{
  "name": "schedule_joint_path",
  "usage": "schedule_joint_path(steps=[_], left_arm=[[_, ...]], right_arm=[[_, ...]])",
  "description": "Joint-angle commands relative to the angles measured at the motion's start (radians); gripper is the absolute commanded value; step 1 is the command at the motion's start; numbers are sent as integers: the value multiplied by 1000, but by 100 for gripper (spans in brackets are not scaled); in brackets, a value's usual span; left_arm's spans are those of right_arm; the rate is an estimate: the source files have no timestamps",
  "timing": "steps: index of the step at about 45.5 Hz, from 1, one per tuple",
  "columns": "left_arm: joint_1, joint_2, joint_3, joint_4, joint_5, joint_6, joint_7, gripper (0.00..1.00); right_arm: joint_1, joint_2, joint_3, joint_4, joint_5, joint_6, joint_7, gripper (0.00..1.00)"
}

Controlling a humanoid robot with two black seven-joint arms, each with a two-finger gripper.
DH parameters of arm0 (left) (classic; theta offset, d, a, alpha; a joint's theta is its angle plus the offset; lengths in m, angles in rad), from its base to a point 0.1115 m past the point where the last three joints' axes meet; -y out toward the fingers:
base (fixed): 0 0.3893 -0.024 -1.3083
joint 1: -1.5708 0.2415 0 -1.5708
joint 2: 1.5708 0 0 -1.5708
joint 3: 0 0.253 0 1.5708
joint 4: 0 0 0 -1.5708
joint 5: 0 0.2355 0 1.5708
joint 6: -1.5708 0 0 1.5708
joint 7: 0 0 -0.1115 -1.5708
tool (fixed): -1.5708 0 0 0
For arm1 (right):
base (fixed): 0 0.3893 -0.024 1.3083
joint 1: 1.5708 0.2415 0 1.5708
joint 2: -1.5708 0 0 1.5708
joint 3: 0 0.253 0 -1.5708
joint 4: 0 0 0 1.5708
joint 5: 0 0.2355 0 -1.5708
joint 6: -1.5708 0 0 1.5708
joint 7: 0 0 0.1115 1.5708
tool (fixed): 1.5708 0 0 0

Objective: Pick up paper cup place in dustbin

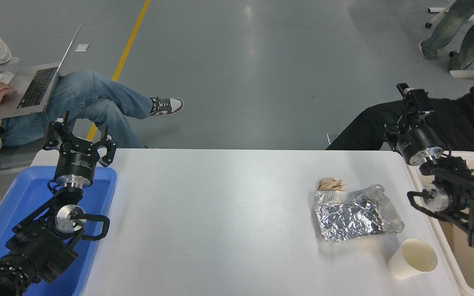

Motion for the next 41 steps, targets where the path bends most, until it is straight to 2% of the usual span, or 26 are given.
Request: schedule_joint_path(steps=[1,8,11,14,16,19,26,28,30,34,41], left_arm=[[0,0,0,-1,0,0,0,99],[0,0,0,-1,0,0,0,99],[0,0,-2,1,-1,0,1,99],[0,0,0,-1,0,0,0,99],[0,0,0,-1,-1,0,0,99],[0,0,0,-1,0,0,0,99],[0,0,0,-1,0,0,0,99],[1,0,0,-1,-1,0,0,99],[0,0,0,-1,-1,0,0,99],[1,0,0,1,-1,0,0,99],[1,0,0,1,-1,0,0,99]], right_arm=[[326,-2,-496,149,8,42,-1,100],[479,61,-725,163,-13,258,-15,100],[532,112,-813,163,-20,352,-59,100],[575,136,-846,170,-30,424,-137,100],[601,149,-850,189,-46,465,-208,100],[651,164,-850,212,-90,513,-357,100],[762,210,-827,304,-165,626,-768,100],[806,212,-816,339,-167,665,-849,100],[858,210,-816,370,-168,706,-904,100],[944,216,-817,417,-170,788,-922,100],[1096,219,-816,488,-170,788,-920,100]])
